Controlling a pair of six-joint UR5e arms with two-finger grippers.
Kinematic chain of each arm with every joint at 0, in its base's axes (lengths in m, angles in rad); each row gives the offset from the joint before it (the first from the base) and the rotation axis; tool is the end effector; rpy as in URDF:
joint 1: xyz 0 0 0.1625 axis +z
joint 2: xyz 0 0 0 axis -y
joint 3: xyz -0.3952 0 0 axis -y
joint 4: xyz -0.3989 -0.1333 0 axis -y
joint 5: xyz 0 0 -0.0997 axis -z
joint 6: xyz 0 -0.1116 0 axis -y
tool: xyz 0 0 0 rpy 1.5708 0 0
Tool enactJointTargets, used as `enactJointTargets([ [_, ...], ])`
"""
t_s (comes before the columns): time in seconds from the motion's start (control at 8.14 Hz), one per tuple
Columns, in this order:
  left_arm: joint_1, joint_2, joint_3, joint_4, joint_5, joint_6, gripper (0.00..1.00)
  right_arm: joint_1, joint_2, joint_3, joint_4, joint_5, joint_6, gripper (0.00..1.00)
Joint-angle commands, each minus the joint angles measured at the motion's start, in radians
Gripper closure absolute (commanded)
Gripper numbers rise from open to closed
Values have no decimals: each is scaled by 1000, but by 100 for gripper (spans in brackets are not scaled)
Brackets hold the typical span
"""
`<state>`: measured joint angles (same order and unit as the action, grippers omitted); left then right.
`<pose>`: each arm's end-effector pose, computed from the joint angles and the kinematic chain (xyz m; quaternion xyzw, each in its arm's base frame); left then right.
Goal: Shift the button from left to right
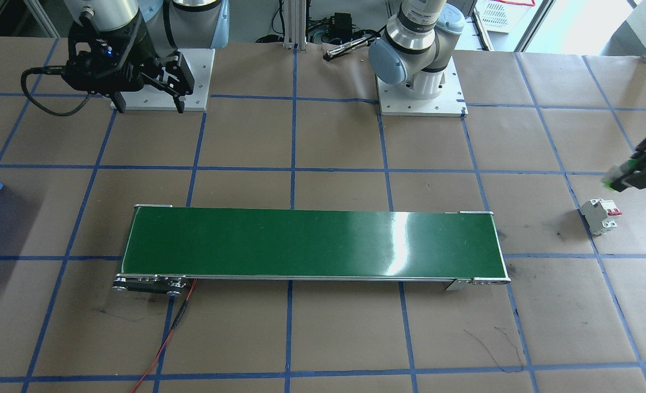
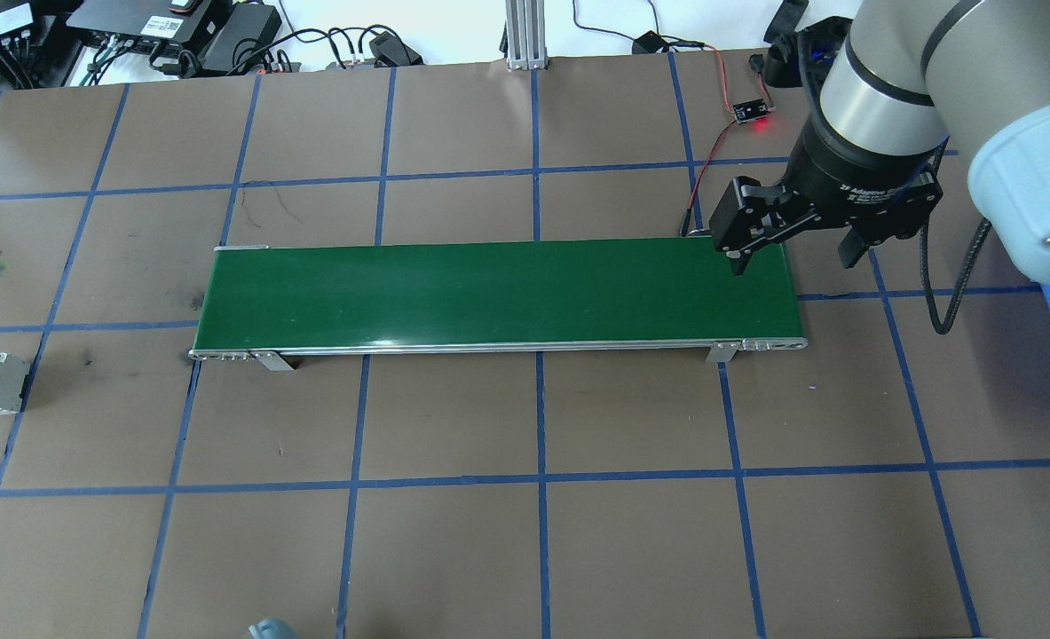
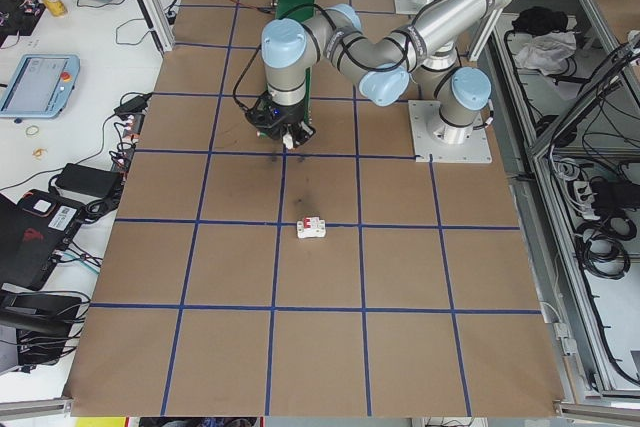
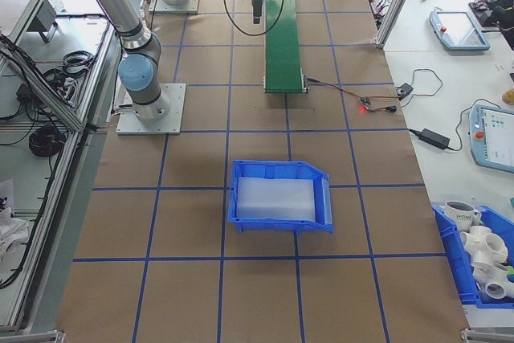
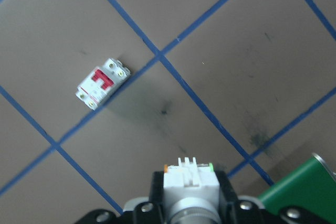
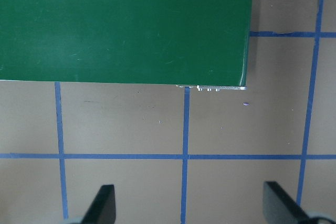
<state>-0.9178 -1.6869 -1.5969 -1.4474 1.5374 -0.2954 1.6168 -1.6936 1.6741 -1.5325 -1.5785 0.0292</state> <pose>0.2182 -0.5108 0.3851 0.4567 -0.8894 -0.0063 0.0181 0.1529 -0.4414 0.4491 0.0084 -0.9999 -0.0092 0.0042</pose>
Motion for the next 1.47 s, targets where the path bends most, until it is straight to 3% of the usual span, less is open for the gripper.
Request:
enactJointTargets([
  [0.0, -224, 113, -202, 33, -65, -510, 100, 0, 0, 1, 0, 0, 0, 0],
  [0.12, -309, 113, -225, 164, -56, -651, 100, 0, 0, 1, 0, 0, 0, 0],
  [0.25, -358, 102, -242, 217, -57, -789, 100, 0, 0, -1, 0, 0, 0, 0],
  [0.49, -369, 55, -308, 270, -65, -832, 100, 0, 0, 1, 0, 0, 0, 0],
  [1.35, -365, -76, -307, 398, -59, -832, 100, 0, 0, -1, 0, 0, 0, 0],
])
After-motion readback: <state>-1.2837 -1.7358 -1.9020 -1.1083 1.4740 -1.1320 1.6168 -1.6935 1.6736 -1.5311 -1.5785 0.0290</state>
